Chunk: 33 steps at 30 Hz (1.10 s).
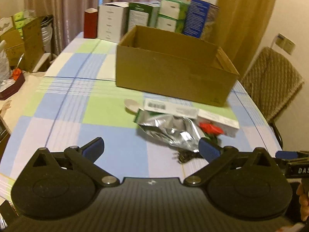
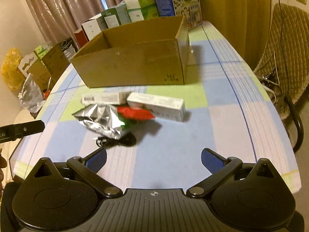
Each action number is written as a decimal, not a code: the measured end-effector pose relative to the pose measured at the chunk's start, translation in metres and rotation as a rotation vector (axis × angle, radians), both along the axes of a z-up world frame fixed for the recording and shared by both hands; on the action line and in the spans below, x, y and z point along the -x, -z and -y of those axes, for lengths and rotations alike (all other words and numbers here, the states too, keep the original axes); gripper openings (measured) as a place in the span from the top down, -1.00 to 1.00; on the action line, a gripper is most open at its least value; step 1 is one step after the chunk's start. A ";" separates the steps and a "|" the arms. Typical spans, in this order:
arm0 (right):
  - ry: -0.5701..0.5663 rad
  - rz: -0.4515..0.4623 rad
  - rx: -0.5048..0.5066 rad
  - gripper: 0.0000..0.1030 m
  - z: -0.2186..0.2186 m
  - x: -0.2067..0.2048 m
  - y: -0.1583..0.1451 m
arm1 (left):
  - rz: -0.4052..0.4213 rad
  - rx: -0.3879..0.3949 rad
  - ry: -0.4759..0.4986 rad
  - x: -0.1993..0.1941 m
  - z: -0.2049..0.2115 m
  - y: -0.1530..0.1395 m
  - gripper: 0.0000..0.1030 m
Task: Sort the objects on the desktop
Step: 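Bring both tools back over the remaining items on the table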
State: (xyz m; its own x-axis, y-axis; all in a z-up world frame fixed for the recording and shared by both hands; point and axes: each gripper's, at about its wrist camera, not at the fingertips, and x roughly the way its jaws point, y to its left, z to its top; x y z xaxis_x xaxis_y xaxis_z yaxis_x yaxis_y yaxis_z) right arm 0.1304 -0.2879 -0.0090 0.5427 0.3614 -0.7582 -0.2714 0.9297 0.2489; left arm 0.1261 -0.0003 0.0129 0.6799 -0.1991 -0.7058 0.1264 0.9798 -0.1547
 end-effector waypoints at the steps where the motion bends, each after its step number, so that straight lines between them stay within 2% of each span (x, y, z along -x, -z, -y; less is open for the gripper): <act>1: 0.000 -0.001 0.002 -0.97 0.001 0.002 0.001 | 0.000 -0.002 0.011 0.002 0.003 0.001 -0.98; 26: -0.006 -0.004 0.016 -0.97 0.004 0.001 0.008 | -0.058 -0.030 0.220 0.004 0.034 0.041 -0.93; 27: -0.006 -0.006 0.017 -0.96 0.003 0.001 0.008 | -0.062 -0.030 0.224 0.003 0.035 0.043 -0.92; 29: -0.006 -0.009 0.016 -0.97 0.003 0.001 0.010 | -0.080 -0.036 0.233 -0.001 0.037 0.047 -0.76; 33: -0.006 -0.015 0.015 -0.96 0.003 0.000 0.012 | -0.097 -0.052 0.263 -0.006 0.042 0.055 -0.74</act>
State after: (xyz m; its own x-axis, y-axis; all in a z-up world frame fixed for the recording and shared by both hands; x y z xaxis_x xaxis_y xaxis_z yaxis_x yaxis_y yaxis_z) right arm 0.1308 -0.2908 -0.0210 0.5289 0.3531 -0.7718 -0.2732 0.9318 0.2391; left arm 0.1321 -0.0419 -0.0426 0.5384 -0.3216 -0.7789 0.3639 0.9224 -0.1294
